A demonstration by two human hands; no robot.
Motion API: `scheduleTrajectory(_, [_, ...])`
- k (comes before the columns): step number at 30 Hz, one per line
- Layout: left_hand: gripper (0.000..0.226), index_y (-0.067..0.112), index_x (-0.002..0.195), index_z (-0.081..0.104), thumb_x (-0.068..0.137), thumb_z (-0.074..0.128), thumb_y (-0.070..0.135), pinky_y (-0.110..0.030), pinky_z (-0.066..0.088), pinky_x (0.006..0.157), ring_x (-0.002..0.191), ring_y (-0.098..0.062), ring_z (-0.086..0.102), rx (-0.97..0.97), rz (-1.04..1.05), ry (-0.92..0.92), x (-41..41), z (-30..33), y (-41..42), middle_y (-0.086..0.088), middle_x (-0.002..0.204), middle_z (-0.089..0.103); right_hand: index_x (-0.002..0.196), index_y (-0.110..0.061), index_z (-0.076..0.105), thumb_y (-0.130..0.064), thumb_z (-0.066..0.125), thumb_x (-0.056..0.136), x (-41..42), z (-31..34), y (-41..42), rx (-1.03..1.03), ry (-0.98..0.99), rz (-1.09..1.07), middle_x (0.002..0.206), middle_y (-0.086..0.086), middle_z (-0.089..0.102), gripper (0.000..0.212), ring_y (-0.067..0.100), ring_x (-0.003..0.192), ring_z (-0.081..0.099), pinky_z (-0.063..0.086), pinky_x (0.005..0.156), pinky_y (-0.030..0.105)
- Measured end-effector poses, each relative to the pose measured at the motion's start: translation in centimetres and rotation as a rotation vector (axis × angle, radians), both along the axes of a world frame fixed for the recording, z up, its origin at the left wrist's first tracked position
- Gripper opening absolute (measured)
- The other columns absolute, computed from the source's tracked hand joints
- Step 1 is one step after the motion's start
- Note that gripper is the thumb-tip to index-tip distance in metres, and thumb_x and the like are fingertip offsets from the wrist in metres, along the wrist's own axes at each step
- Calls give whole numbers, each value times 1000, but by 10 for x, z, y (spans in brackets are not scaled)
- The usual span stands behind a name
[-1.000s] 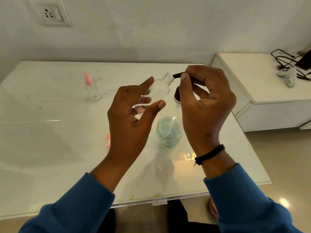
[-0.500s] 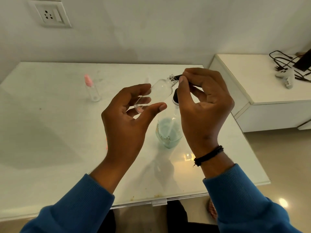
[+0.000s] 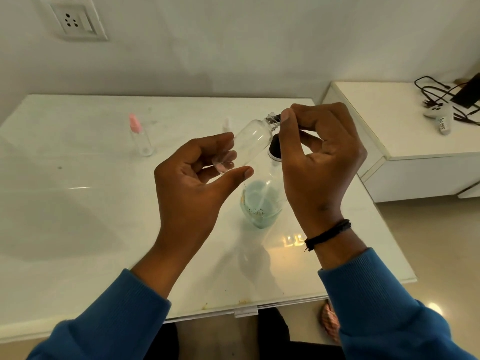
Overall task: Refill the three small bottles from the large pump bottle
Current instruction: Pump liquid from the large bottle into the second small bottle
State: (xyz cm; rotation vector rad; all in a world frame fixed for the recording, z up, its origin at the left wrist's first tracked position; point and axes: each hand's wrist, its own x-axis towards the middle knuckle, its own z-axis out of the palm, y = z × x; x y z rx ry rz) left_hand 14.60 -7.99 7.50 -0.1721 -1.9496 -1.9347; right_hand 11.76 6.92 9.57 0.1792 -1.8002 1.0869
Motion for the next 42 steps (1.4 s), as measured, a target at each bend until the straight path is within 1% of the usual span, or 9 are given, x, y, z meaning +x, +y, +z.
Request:
scheduleTrajectory(3, [49, 6, 117, 71, 71, 89, 10, -26, 60, 85, 97, -14, 75, -1, 25, -3, -1, 0, 0, 3, 108, 75, 81, -1, 73, -9, 72, 93, -1, 0, -1, -6, 9, -9, 83, -1, 60, 15, 5, 74, 61, 59, 66, 23])
scheduleTrajectory(8, [48, 6, 117, 72, 72, 88, 10, -20, 58, 84, 97, -11, 75, -9, 34, 2, 0, 0, 0, 5, 107, 75, 76, 1, 71, -6, 71, 93, -4, -5, -1, -5, 28, -12, 80, -1, 59, 19, 13, 73, 63, 59, 63, 38])
scheduleTrajectory(15, [45, 10, 116, 71, 74, 86, 11, -13, 55, 83, 96, -3, 73, -25, 40, 18, -1, 2, 0, 12, 105, 73, 80, 0, 72, -8, 71, 93, -5, 1, -3, 42, 33, -27, 81, -1, 58, 15, 9, 71, 60, 55, 66, 17])
scheduleTrajectory(19, [45, 10, 116, 71, 74, 87, 11, -15, 56, 84, 96, -6, 74, -35, 41, 35, -1, 3, 1, 9, 106, 74, 78, -1, 72, -9, 71, 93, -6, 1, -1, 53, 38, -39, 80, -3, 56, 17, 3, 68, 56, 51, 66, 11])
scheduleTrajectory(23, [47, 7, 117, 72, 73, 87, 11, -20, 58, 85, 97, -10, 74, -42, 42, 40, -2, 1, 0, 3, 106, 75, 73, -1, 70, -9, 70, 94, -8, -5, 0, 15, 39, -50, 78, -4, 56, 23, 7, 71, 55, 49, 65, 18])
scheduleTrajectory(27, [46, 11, 117, 72, 73, 88, 13, -18, 57, 84, 97, -8, 74, -56, 50, 32, -1, 1, 2, 8, 105, 75, 69, -3, 67, -12, 68, 95, -12, 1, -3, 18, 63, -58, 74, -5, 51, 28, 2, 67, 48, 43, 62, 15])
scheduleTrajectory(31, [45, 11, 117, 72, 74, 87, 13, -18, 57, 85, 97, -8, 74, -50, 57, 33, 0, 1, 1, 8, 105, 75, 64, -4, 61, -13, 66, 97, -14, -1, -3, 22, 73, -72, 70, -6, 47, 34, 15, 62, 48, 43, 55, 33])
scheduleTrajectory(35, [45, 12, 118, 72, 75, 87, 15, -23, 59, 87, 98, -13, 74, -71, 67, 30, 0, 0, 2, 3, 108, 75, 67, -5, 63, -9, 66, 96, -14, -9, -2, -35, 39, -49, 74, -13, 46, 30, 4, 67, 45, 43, 57, 27])
scheduleTrajectory(42, [45, 14, 117, 71, 75, 86, 15, -21, 58, 86, 97, -11, 74, -41, 57, 26, 1, 2, 2, 8, 106, 75, 63, -3, 59, -12, 65, 96, -16, -4, -4, -31, 66, -73, 69, -4, 47, 35, 12, 64, 43, 38, 58, 26])
